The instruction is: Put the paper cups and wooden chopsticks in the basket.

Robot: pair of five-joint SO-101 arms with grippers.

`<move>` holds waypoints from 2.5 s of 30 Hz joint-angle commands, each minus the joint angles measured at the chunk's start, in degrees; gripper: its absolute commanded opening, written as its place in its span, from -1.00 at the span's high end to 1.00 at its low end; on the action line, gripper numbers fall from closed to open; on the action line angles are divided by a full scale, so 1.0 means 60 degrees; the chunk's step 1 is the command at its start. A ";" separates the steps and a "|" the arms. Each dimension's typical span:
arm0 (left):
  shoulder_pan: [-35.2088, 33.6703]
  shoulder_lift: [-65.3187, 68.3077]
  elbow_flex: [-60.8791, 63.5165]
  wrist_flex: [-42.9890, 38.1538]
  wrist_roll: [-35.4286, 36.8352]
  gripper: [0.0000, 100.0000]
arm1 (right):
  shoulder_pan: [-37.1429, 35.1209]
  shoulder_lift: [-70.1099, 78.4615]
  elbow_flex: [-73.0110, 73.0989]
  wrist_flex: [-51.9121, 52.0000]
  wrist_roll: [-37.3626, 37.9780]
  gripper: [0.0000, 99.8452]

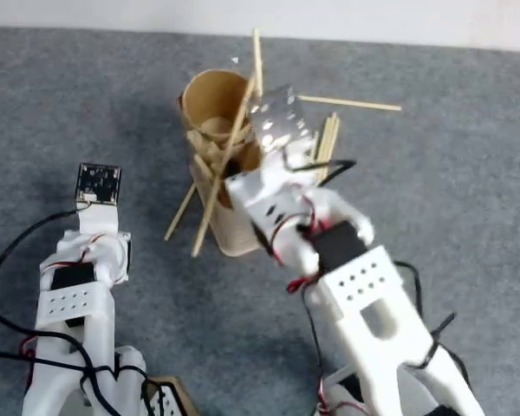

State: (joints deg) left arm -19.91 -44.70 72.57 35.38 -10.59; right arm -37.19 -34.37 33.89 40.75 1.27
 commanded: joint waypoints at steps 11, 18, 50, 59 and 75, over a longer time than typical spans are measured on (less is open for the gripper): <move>0.0652 0.0037 -0.0623 0.0029 -0.0205 0.80 | 0.0095 0.1018 -0.0608 0.0315 -0.0542 0.62; 0.2498 0.2513 -0.4564 0.1758 -0.0234 0.80 | -0.0315 0.3451 -0.5048 0.2396 -0.1495 0.62; -0.0579 0.4491 -1.2755 0.7648 0.0513 0.80 | 0.4432 0.5795 -0.8491 0.4799 -0.0161 0.76; -0.0593 0.0168 -0.4974 0.4996 0.0088 0.80 | 0.3451 0.1634 -0.1326 0.0579 0.0864 0.80; -0.0842 -0.0315 -0.0945 0.2007 0.0117 0.80 | 0.3084 0.5502 0.0212 -0.3114 0.1553 0.63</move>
State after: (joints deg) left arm -24.57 -45.41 67.03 48.48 -9.54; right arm -18.20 -5.98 40.13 23.43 10.07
